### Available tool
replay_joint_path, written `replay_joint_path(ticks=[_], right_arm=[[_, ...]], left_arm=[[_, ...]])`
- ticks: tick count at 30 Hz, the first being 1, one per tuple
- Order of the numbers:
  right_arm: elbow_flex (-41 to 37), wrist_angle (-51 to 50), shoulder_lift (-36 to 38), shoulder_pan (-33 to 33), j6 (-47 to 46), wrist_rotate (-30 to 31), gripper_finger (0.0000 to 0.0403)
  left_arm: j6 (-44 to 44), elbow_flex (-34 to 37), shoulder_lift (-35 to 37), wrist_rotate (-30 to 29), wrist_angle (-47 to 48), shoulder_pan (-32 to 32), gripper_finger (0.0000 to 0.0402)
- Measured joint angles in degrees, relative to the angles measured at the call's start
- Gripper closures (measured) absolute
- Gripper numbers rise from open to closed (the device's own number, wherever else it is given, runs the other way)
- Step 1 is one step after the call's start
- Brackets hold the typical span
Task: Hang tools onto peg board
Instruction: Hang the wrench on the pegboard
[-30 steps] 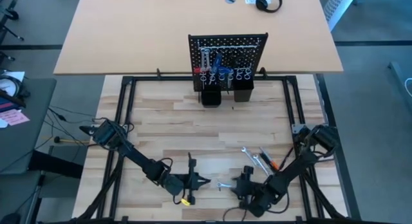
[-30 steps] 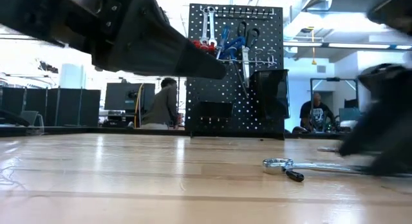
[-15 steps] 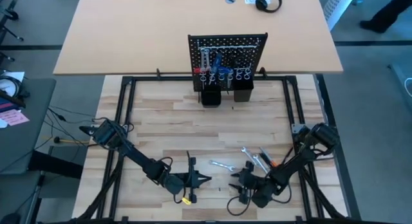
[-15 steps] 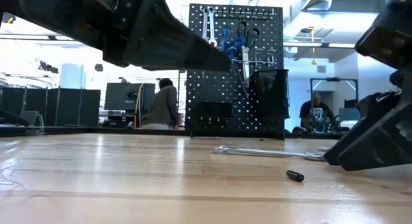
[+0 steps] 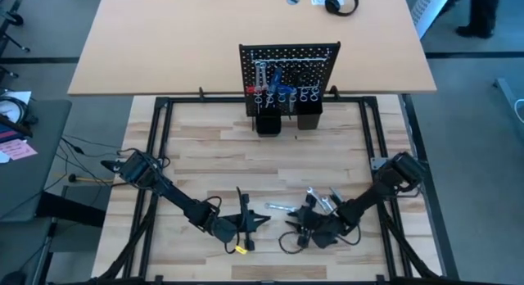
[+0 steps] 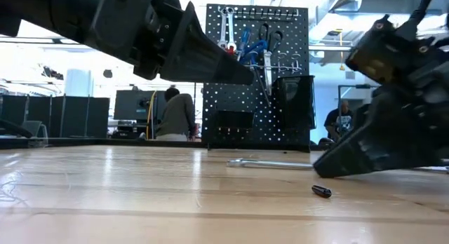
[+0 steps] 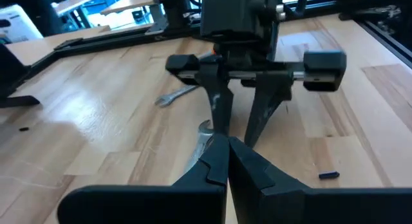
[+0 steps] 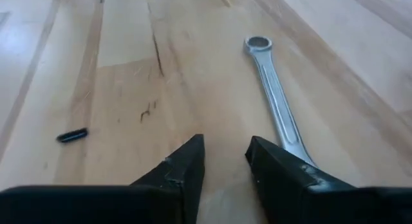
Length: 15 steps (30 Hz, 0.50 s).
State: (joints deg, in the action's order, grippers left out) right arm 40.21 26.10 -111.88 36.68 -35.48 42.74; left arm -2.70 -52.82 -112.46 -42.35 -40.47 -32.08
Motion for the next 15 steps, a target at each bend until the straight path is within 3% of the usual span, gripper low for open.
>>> replay_joint_path(ticks=[10, 15], right_arm=[[-5.0, 10.6, -0.1, -6.2, 4.5, -3.0, 0.0234], [-5.2, 18.2, -0.3, -6.5, 14.1, -6.7, 0.024]], left_arm=[[-1.6, 0.0, 0.0, -0.1, 0.8, -0.1, 0.04], [-1.7, 0.0, 0.0, -0.1, 0.8, -0.1, 0.04]])
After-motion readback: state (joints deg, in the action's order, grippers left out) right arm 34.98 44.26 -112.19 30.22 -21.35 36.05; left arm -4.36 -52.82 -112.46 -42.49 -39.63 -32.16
